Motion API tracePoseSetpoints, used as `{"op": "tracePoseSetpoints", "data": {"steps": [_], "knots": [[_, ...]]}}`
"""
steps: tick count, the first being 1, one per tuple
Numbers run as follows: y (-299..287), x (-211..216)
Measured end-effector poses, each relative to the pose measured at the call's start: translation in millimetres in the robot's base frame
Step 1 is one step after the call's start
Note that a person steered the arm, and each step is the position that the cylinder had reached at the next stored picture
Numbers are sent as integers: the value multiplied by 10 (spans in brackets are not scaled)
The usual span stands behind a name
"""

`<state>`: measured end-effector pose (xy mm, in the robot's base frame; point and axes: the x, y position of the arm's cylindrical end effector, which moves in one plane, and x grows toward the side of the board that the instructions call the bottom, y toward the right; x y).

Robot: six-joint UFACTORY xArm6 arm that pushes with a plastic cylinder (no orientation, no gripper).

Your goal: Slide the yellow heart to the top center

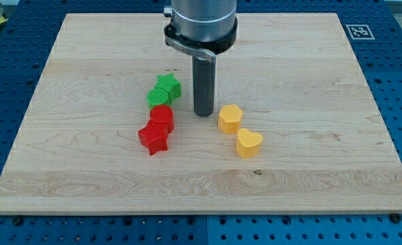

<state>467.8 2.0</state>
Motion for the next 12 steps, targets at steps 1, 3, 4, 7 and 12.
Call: {"op": "tracePoseSetpoints", "data": {"steps": [1, 3, 4, 7, 12], "knots": [[101, 309], [332, 928], [645, 1064], [737, 452], [982, 50]]}}
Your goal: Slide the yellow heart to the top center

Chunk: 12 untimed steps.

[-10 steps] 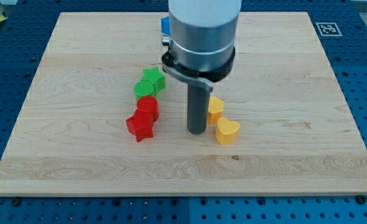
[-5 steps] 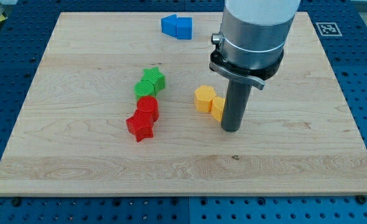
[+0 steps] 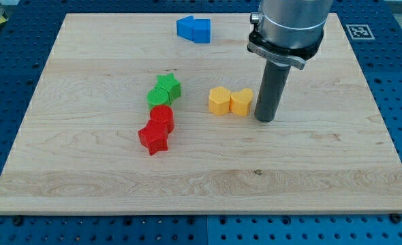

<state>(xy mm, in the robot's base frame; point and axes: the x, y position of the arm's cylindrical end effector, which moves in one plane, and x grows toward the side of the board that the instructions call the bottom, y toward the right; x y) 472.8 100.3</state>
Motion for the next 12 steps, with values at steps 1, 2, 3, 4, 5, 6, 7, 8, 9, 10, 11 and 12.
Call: {"op": "tracePoseSetpoints", "data": {"steps": [1, 2, 3, 4, 5, 6, 7, 8, 9, 10, 11, 12], "knots": [[0, 294], [31, 332], [-77, 332], [-378, 27], [-378, -278], [-334, -322], [-221, -388], [-221, -706], [-236, -788], [-389, -994], [-472, -1093], [-632, -1094]]}}
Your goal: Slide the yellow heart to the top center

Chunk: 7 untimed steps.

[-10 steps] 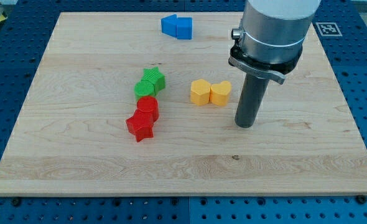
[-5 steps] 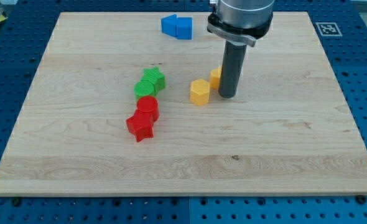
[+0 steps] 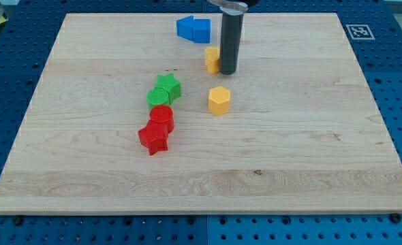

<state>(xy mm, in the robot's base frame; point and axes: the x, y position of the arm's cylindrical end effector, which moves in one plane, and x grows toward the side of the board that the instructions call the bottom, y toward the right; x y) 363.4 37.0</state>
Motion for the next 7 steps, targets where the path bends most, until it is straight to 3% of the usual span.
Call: {"op": "tracePoseSetpoints", "data": {"steps": [3, 4, 6, 7], "knots": [[-290, -82], [-699, -273], [-771, -722], [-771, -724]]}}
